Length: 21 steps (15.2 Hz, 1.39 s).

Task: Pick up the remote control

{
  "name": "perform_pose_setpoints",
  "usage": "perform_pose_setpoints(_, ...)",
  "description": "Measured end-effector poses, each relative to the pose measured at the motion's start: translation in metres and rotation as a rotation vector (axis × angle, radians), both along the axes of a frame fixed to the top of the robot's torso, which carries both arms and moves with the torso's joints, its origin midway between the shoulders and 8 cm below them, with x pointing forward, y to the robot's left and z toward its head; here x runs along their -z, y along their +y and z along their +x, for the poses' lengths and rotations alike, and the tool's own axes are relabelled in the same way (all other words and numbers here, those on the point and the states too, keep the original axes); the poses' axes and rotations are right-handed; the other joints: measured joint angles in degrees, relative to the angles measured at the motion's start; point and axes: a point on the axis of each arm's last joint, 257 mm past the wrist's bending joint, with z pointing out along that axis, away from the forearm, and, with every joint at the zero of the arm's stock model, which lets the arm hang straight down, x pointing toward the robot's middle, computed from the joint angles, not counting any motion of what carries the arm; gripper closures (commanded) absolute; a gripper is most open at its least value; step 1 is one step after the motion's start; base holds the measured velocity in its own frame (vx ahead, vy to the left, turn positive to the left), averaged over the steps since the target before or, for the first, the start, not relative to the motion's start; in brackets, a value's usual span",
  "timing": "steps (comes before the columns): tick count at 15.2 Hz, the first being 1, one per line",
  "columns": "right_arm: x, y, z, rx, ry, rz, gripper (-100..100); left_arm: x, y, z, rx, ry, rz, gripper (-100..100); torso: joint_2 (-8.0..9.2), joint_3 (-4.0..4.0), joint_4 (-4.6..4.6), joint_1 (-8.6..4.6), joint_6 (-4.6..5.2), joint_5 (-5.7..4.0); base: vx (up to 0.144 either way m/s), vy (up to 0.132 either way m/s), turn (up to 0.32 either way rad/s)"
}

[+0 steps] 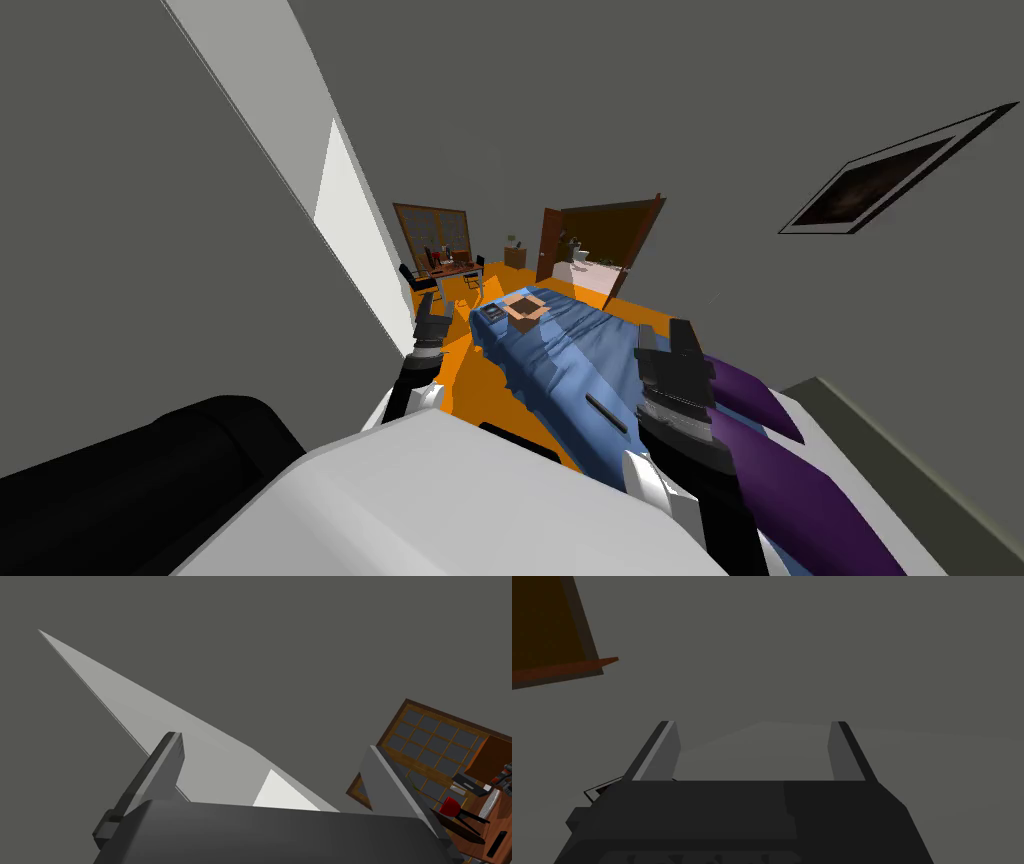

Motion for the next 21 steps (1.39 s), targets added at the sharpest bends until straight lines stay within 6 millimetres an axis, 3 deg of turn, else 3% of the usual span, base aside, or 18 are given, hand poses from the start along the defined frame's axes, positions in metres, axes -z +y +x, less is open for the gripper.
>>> perform_pose_setpoints(3, 0.012, 0.007, 0.005, -0.014, 0.033, -0.056, -100, 0.0, 0.0, 0.0, 0.0, 0.0, 0.0, 0, -0.09, -0.05, -0.02, -0.03, -0.01, -0.01, 0.027, -0.004, 0.057)
perform_pose_setpoints(8, 0.057, 0.02, 0.028, -0.011, 0.144, -0.19, -100, 0.0, 0.0, 0.0, 0.0, 0.0, 0.0, 0, -0.25, -0.15, -0.06, -0.11, -0.02, -0.03, 0.054, -0.021, 0.077)
perform_pose_setpoints(14, 0.11, 0.026, 0.042, 0.009, 0.254, -0.306, -100, 0.0, 0.0, 0.0, 0.0, 0.0, 0.0, 0, -0.23, -0.13, -0.05, -0.07, -0.02, -0.02, 0.046, -0.014, 0.07)
perform_pose_setpoints(21, 0.191, 0.037, 0.058, 0.031, 0.409, -0.465, -100, 0.0, 0.0, 0.0, 0.0, 0.0, 0.0, 0, -0.29, -0.17, -0.07, -0.09, 0.0, -0.03, 0.06, -0.021, 0.091)
